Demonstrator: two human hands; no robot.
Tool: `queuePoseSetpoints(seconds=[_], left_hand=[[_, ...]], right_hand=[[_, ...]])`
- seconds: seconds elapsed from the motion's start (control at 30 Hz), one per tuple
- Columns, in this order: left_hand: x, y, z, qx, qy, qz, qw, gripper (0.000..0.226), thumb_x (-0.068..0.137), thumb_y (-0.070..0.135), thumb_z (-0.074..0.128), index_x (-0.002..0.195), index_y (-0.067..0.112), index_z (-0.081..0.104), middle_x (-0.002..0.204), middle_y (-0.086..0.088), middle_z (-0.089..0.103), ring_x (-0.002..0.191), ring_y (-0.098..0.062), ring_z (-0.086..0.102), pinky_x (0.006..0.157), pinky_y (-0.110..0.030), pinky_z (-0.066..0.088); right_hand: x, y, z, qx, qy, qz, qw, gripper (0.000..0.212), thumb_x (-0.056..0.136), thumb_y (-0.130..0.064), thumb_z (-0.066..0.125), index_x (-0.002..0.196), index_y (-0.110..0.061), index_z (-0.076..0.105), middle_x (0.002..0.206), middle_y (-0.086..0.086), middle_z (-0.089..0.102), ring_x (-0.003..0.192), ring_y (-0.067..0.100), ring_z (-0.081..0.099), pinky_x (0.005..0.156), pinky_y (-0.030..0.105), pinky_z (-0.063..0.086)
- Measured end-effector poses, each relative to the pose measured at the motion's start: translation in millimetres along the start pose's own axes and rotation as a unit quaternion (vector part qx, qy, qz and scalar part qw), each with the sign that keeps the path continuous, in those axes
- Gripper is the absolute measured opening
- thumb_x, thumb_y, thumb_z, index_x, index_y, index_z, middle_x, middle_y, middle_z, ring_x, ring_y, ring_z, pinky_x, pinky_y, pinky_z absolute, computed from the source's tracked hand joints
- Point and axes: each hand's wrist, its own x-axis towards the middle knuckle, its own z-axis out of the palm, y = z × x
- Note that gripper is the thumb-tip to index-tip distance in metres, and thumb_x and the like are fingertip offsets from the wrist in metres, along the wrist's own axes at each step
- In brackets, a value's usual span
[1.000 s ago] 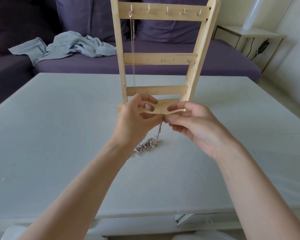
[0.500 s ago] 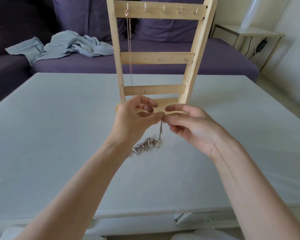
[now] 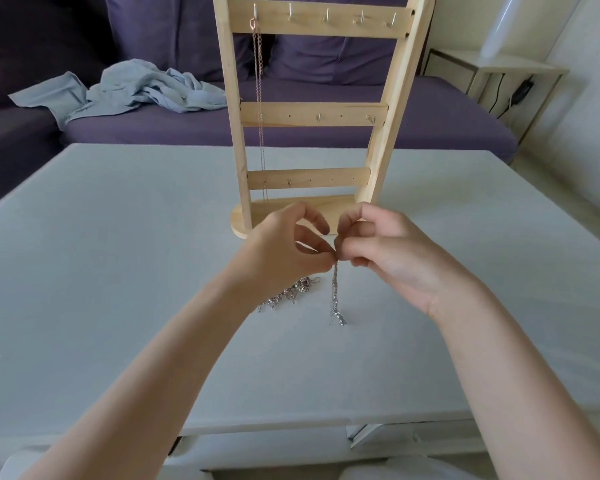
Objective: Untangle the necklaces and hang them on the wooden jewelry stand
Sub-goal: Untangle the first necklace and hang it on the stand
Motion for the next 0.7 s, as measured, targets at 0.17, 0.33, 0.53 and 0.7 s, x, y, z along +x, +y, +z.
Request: queuePoseSetpoints(seconds=[0.17,0.33,0.53,0.7], left_hand=[[0,1,-3,-0.163,0.001,-0.061,0.985,0.023,0.08,0.001,0.066,0.084,0.015,0.048,0.072,0.002,0.065,0.062,-0.009,0.054,0.059,-0.019,0.048],[0,2,-2,-0.174,-0.02,-0.071,0.982,0.02,0.083,0.003,0.062,0.085,0.015,0.047,0.068,0.004,0.06,0.063,-0.01,0.051,0.063,-0.023,0.049],[0,-9,12,0.109,0.06,0.111,0.986,0.036,0.072,0.004,0.066,0.079,0.023,0.036,0.065,0.013,0.052,0.053,-0.002,0.045,0.055,-0.015,0.036],[-1,-3,6,-0.042,0.039,0.043,0.997,0.029,0.079,-0.001,0.062,0.082,0.018,0.041,0.072,0.001,0.06,0.061,-0.008,0.048,0.061,-0.021,0.045]], right_hand=[[-3,-7,-4,0.034,-0.031,-0.046,0.998,0.031,0.078,0.018,0.051,0.079,-0.012,0.049,0.066,0.002,0.053,0.064,0.013,0.045,0.061,0.018,0.037],[-3,-6,-1,0.142,-0.047,-0.006,0.989,0.031,0.081,0.017,0.045,0.078,-0.014,0.045,0.064,0.003,0.048,0.065,0.014,0.043,0.063,0.024,0.035],[0,-2,6,-0.003,0.01,0.018,1.0,0.023,0.077,0.004,0.057,0.082,-0.015,0.045,0.058,-0.004,0.053,0.06,0.016,0.042,0.067,0.029,0.036],[-2,-5,0,-0.059,0.008,-0.01,0.998,0.017,0.076,0.001,0.062,0.081,-0.014,0.055,0.057,-0.006,0.055,0.057,0.01,0.045,0.064,0.022,0.039]])
